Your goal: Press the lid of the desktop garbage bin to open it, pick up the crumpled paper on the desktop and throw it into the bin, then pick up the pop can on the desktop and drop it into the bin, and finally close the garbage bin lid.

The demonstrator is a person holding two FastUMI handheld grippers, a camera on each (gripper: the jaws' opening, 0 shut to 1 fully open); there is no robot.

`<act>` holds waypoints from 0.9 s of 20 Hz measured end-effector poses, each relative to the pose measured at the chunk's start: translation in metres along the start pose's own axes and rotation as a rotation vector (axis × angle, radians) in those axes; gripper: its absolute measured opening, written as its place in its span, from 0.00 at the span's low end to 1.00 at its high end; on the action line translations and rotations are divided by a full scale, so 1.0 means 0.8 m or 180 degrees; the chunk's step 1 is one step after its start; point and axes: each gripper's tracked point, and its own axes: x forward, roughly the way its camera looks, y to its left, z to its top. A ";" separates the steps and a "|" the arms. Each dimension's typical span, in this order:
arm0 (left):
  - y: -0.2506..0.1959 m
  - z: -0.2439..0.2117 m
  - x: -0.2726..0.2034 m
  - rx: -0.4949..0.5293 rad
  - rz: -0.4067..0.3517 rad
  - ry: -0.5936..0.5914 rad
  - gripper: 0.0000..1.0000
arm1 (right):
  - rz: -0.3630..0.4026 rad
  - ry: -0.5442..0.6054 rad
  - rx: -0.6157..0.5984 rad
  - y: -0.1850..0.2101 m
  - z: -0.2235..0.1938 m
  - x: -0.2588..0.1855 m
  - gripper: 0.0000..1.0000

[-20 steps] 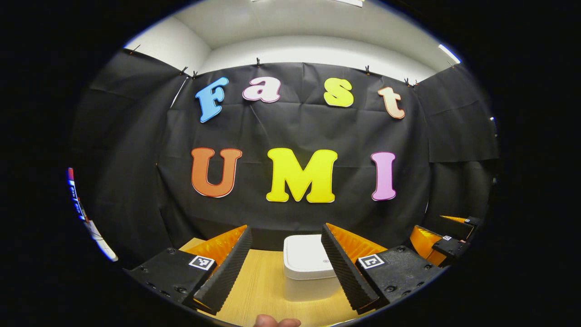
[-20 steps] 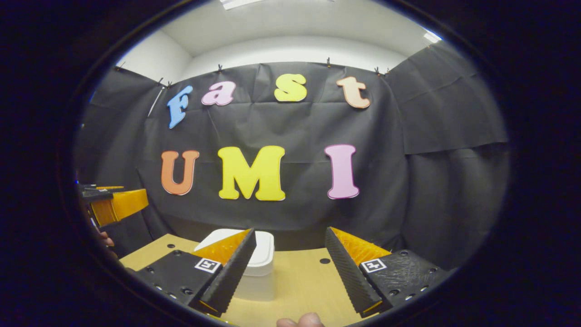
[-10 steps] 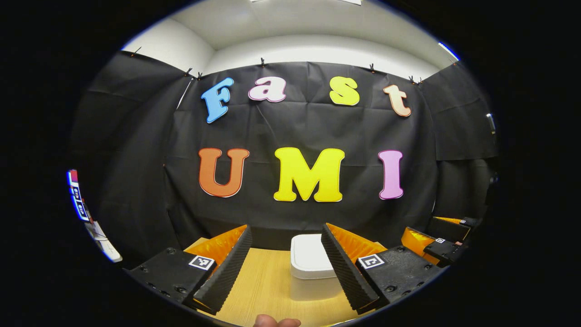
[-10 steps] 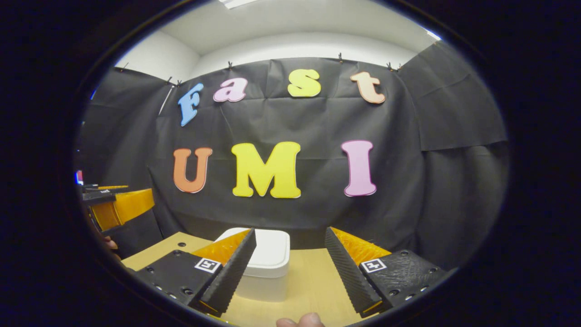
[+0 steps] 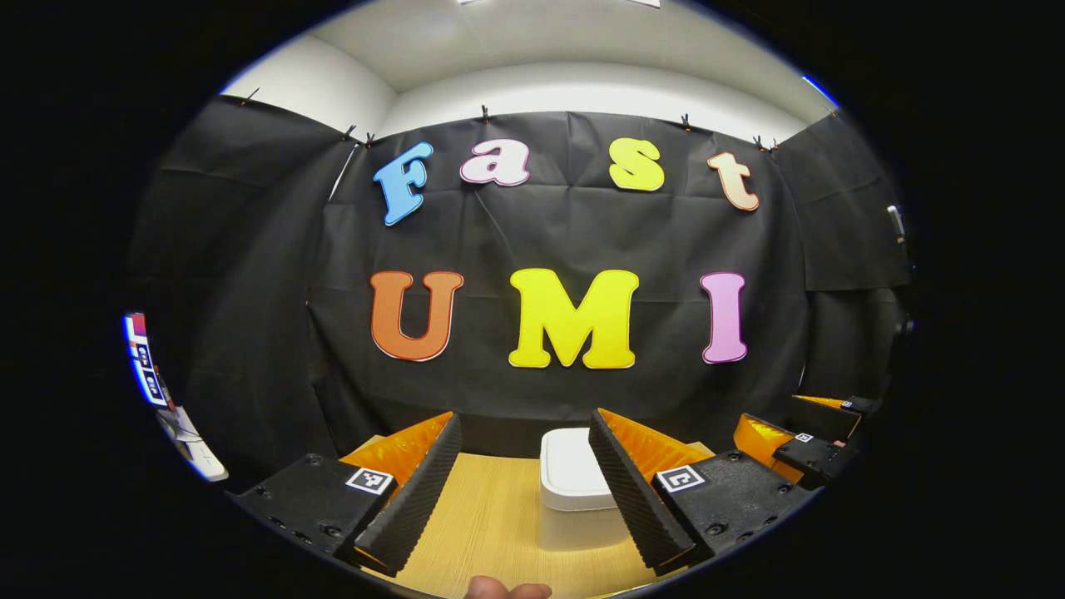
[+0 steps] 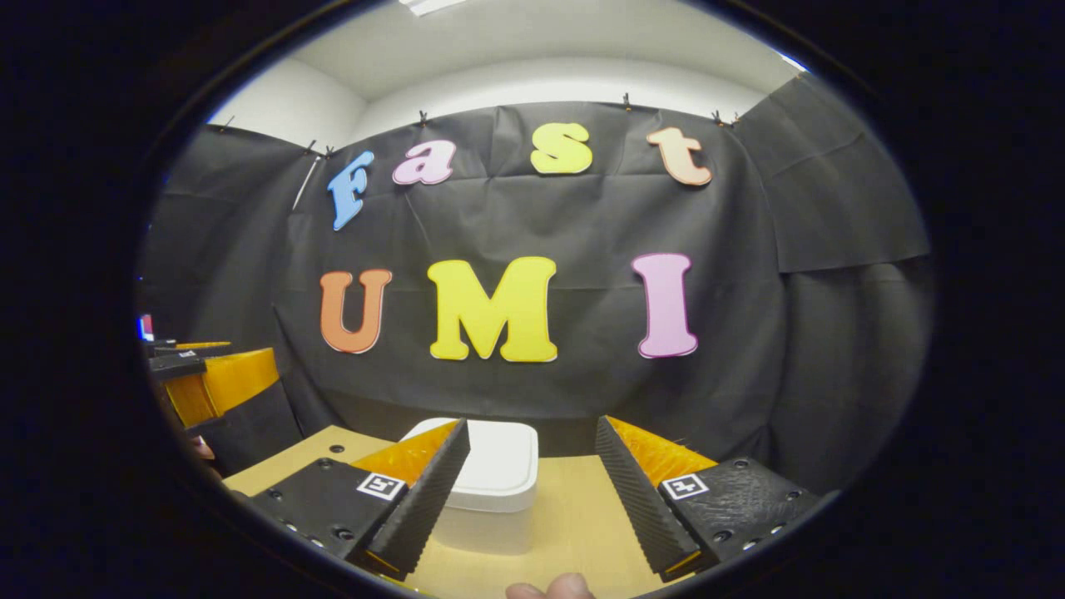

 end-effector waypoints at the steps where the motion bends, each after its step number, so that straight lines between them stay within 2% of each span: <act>1: 0.001 -0.001 0.000 -0.0003 0.0003 -0.0001 0.99 | 0.0009 -0.0002 -0.0007 0.002 0.001 -0.001 0.96; 11: -0.010 0.005 -0.001 0.0086 -0.0103 -0.0090 0.99 | -0.0032 -0.0121 -0.0073 0.005 0.017 -0.003 0.96; 18: -0.006 0.005 -0.006 0.0095 -0.0079 -0.0113 0.99 | -0.0003 -0.0145 -0.0097 0.015 0.018 -0.005 0.96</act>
